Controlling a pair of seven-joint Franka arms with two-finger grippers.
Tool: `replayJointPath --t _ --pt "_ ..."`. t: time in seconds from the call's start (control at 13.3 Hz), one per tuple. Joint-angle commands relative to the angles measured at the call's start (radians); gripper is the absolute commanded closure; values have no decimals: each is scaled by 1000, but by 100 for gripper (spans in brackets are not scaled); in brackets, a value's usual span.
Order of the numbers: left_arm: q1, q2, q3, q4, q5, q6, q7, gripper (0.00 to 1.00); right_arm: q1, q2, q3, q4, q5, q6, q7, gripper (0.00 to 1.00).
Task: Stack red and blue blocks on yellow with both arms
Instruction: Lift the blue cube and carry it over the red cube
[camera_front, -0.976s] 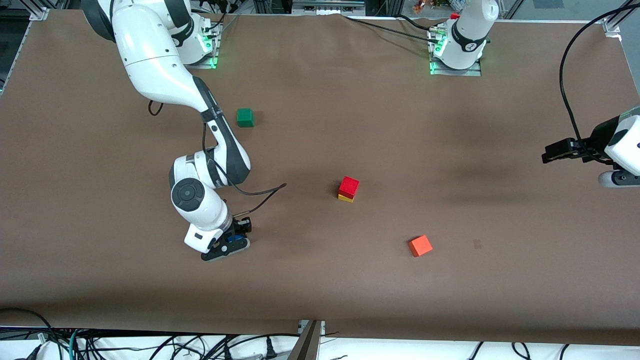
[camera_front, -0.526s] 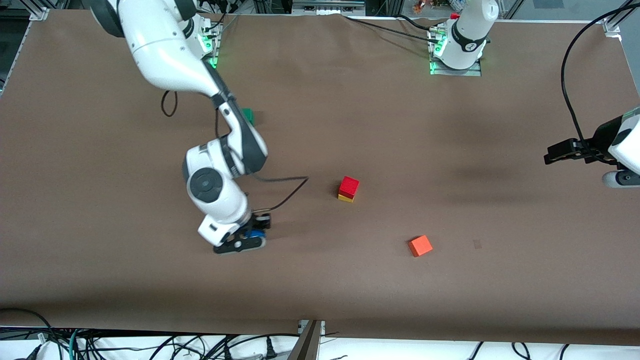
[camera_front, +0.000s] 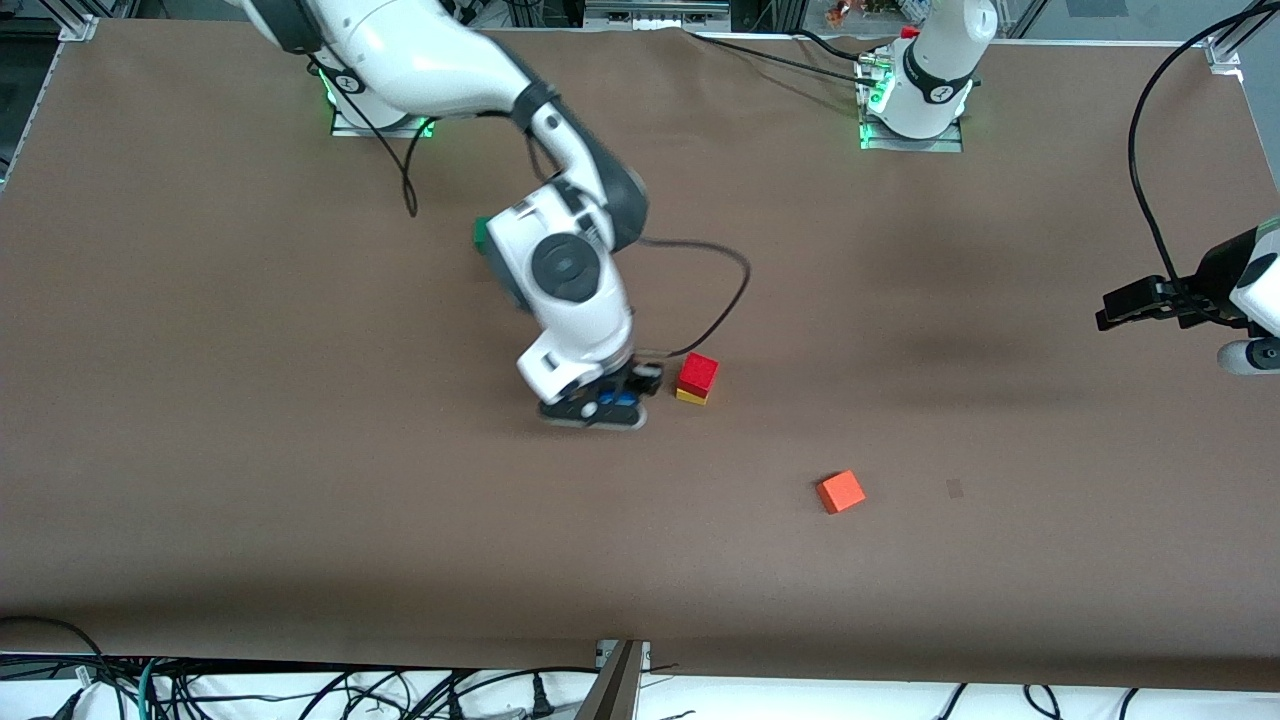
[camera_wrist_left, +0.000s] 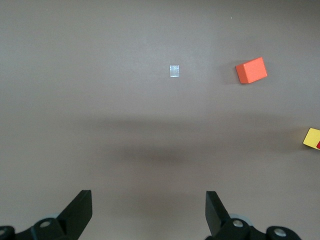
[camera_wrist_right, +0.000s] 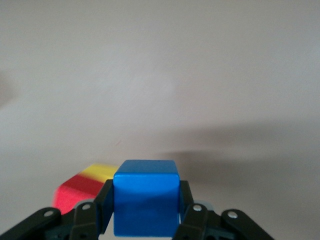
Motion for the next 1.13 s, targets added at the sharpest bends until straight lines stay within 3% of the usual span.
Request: replayJointPath --t 0.0,1.05 --pt "1 6 -5 20 20 -3 -7 0 67 7 -19 27 -2 -23 124 75" --pt "-2 8 -10 49 20 -3 7 0 95 34 -24 27 -11 193 186 64"
